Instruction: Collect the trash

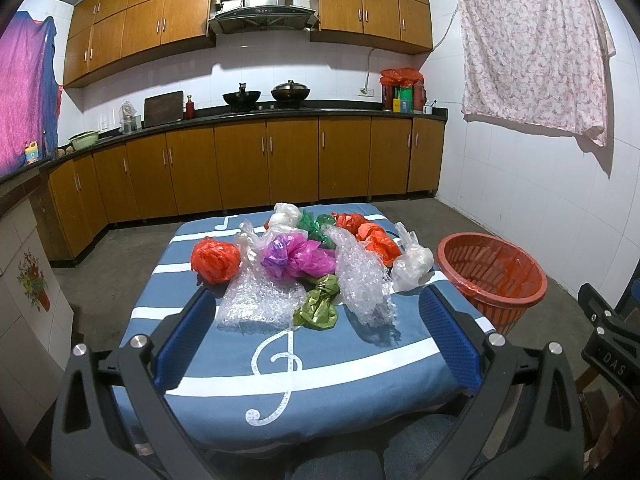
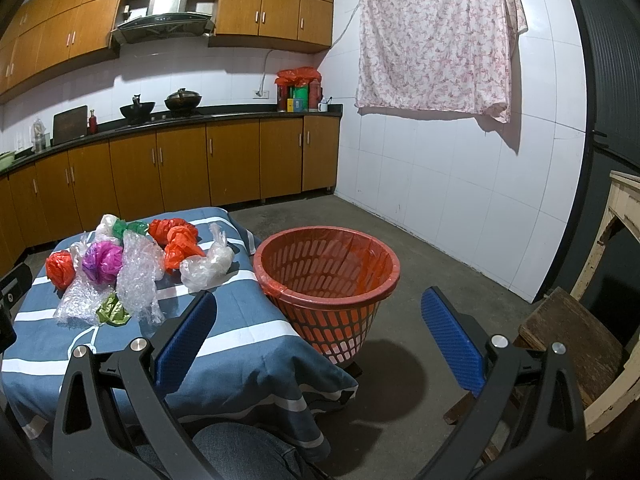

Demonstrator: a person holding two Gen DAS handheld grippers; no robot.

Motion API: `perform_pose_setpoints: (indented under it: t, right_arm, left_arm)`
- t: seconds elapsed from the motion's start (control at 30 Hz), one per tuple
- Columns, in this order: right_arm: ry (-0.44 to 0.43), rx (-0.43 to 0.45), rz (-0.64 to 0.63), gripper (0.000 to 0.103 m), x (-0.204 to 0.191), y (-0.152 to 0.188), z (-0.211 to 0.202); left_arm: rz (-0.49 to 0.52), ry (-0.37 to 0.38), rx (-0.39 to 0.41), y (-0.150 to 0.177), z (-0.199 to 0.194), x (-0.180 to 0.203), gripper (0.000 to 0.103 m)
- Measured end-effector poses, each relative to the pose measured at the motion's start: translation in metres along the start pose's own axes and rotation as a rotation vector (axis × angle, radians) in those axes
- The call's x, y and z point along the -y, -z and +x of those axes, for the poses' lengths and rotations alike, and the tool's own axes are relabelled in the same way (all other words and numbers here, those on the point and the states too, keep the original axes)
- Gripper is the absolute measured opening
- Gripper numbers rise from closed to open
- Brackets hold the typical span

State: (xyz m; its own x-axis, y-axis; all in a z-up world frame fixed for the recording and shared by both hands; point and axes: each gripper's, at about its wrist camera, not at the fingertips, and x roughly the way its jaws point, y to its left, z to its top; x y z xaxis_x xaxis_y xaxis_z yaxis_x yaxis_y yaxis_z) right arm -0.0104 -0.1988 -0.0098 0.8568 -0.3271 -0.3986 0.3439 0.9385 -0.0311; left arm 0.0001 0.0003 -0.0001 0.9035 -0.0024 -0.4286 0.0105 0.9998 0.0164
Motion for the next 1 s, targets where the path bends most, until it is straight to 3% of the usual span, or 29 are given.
perform_pose_setpoints:
  t: [0.63, 1.0]
  right_arm:
    - [-0.004, -0.023, 0.011, 0.101, 0.005, 0.002, 0.011]
    - [-0.074, -0.077, 0.001, 0.101, -0.027, -0.006, 0.056]
  left_arm:
    - [-0.026, -0.030, -0.024, 0.006, 0.011, -0.014, 0.099]
    - [-0.100, -0.155, -0.087, 0.015, 0.046, -0.065, 0.099]
